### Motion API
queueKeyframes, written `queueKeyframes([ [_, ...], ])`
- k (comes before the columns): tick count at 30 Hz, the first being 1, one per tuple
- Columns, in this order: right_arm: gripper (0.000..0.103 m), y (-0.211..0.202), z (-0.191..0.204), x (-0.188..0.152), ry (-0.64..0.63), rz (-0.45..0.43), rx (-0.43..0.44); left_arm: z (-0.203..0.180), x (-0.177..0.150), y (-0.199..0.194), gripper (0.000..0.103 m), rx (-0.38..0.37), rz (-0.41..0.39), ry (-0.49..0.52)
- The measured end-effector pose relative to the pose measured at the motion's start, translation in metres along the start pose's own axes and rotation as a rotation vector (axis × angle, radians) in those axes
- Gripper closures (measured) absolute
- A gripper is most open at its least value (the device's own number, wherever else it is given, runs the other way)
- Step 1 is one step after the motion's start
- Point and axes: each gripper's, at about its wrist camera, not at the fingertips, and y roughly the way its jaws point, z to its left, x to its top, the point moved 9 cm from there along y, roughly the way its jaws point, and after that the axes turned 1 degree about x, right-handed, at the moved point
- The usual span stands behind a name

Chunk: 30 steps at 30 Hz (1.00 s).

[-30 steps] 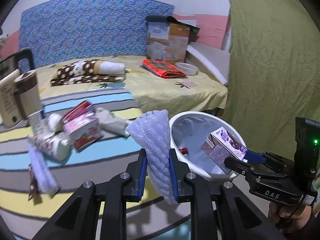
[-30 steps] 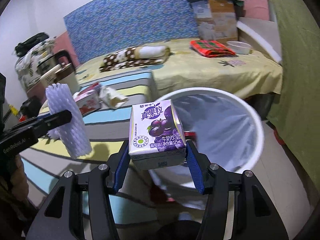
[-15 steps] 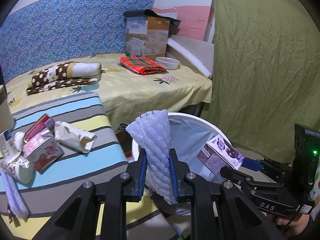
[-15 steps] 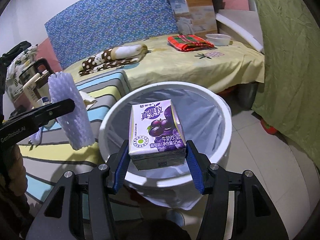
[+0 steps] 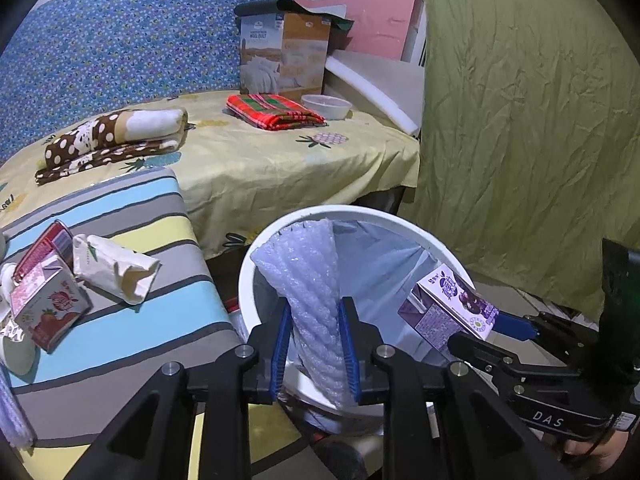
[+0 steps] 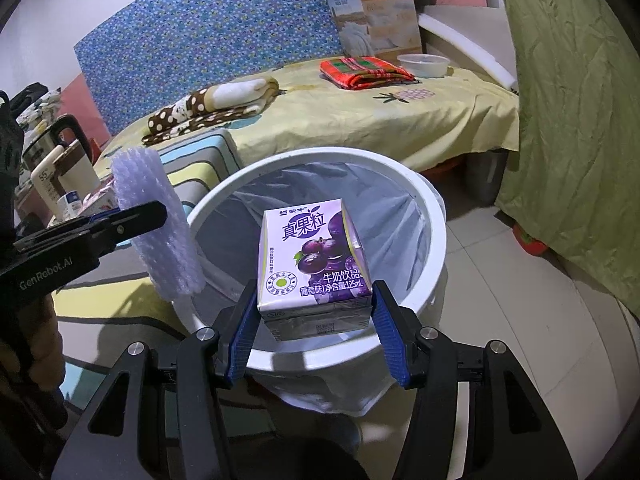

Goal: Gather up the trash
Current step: 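Carry the carton and foam net to the bin and release both, then move both tools back over the remaining trash on the bed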

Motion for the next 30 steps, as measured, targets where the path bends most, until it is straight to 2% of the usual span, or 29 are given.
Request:
queueKeyframes([
  [3,0.046,0.002,-0.001,-0.002,-0.001,0.017,-0.007,-0.001,-0.002,0.006,0.072,-0.006,0.016,0.000],
  [6,0.046,0.001,-0.003,-0.002,0.002,0.014,-0.013,-0.001,-0.003,0.008,0.061,-0.014,0.021,-0.007],
  [12,0.046,-0.001,-0.004,-0.004,0.005,0.014,-0.022,0.001,-0.004,0.007,0.054,-0.027,0.017,-0.021],
  [22,0.046,-0.009,0.002,0.001,0.002,-0.010,-0.020,0.010,-0.009,-0.012,0.054,-0.016,-0.006,-0.060],
  [30,0.046,-0.022,0.026,0.004,-0.026,-0.045,0.024,0.027,-0.019,-0.049,0.054,0.042,-0.048,-0.082],
])
